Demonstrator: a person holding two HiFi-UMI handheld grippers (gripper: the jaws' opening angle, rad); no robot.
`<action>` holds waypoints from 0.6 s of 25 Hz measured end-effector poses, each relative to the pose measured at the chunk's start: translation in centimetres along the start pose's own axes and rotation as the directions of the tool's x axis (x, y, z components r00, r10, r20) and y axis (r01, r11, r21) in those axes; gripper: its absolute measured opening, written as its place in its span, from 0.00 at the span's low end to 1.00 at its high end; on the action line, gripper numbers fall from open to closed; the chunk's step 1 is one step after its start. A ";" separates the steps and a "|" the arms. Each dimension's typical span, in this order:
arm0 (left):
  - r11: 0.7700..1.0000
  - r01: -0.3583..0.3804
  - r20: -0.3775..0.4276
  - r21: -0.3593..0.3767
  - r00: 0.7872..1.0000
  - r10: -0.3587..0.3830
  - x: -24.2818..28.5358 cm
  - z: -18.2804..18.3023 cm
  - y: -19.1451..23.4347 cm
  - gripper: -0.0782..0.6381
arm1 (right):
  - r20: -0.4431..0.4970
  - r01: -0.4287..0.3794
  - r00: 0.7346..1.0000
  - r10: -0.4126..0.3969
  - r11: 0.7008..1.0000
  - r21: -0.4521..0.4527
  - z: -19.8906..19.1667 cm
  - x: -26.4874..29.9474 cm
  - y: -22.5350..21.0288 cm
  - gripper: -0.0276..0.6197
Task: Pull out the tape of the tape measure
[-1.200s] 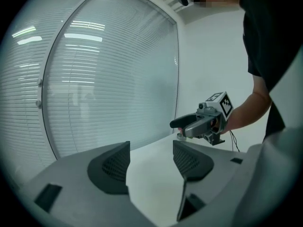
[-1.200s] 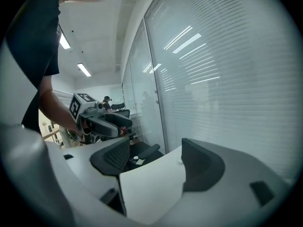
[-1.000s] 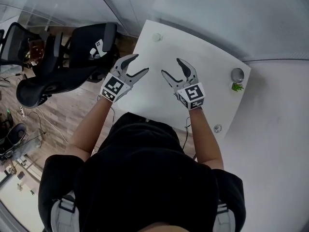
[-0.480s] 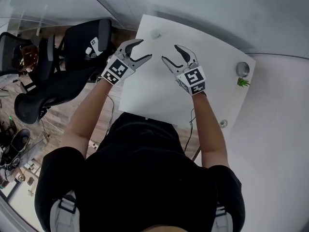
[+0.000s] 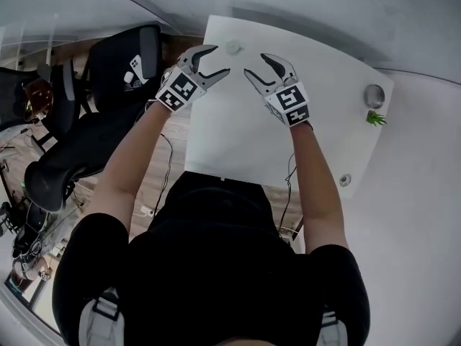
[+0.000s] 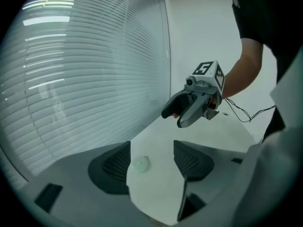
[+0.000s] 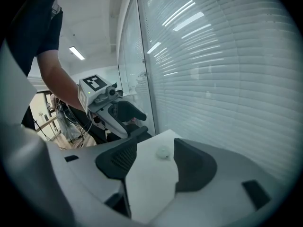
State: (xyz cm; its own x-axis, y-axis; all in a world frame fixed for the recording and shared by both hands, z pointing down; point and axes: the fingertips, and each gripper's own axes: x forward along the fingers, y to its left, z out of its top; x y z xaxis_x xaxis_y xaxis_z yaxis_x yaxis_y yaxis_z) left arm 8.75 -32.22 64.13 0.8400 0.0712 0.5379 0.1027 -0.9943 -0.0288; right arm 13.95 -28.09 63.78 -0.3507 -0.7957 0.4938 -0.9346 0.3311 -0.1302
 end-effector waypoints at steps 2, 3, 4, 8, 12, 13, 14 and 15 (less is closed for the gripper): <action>1.000 0.017 -0.016 0.012 1.000 -0.017 1.1 -0.8 0.6 0.52 | -0.020 -0.007 1.000 0.007 1.000 0.002 -0.7 1.0 -0.5 0.39; 0.999 0.028 -0.026 0.019 0.999 -0.028 1.7 -1.3 0.9 0.52 | -0.028 -0.010 1.000 0.010 1.000 0.004 -1.1 1.4 -0.8 0.39; 0.999 0.040 -0.036 0.025 0.999 -0.039 2.2 -1.7 1.1 0.52 | -0.037 -0.011 0.999 0.012 1.000 0.006 -1.6 1.8 -1.1 0.39; 0.995 0.083 -0.084 0.052 0.993 -0.078 4.2 -3.4 1.9 0.53 | -0.071 -0.020 0.997 0.021 1.000 0.006 -2.8 3.5 -1.9 0.37; 0.990 0.127 -0.123 0.068 0.985 -0.118 5.9 -4.6 2.2 0.54 | -0.094 -0.026 0.995 0.027 1.000 0.011 -3.8 4.7 -2.6 0.36; 0.988 0.137 -0.132 0.074 0.983 -0.127 6.3 -4.8 2.2 0.54 | -0.100 -0.027 0.995 0.028 1.000 0.010 -4.1 5.0 -2.7 0.36; 0.986 0.146 -0.141 0.079 0.981 -0.134 6.7 -5.1 2.2 0.54 | -0.104 -0.029 0.994 0.030 1.000 0.010 -4.4 5.3 -2.8 0.36; 0.984 0.155 -0.149 0.084 0.979 -0.142 7.1 -5.3 2.2 0.55 | -0.108 -0.031 0.994 0.032 0.999 0.013 -4.6 5.6 -2.8 0.36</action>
State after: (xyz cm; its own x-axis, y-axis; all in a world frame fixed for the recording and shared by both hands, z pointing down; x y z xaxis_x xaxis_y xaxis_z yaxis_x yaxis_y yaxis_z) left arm 12.10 -34.37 72.33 0.7280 0.1987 0.6562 0.2761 -0.9610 -0.0153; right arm 14.90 -31.12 70.84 -0.3724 -0.7250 0.5794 -0.9238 0.3495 -0.1564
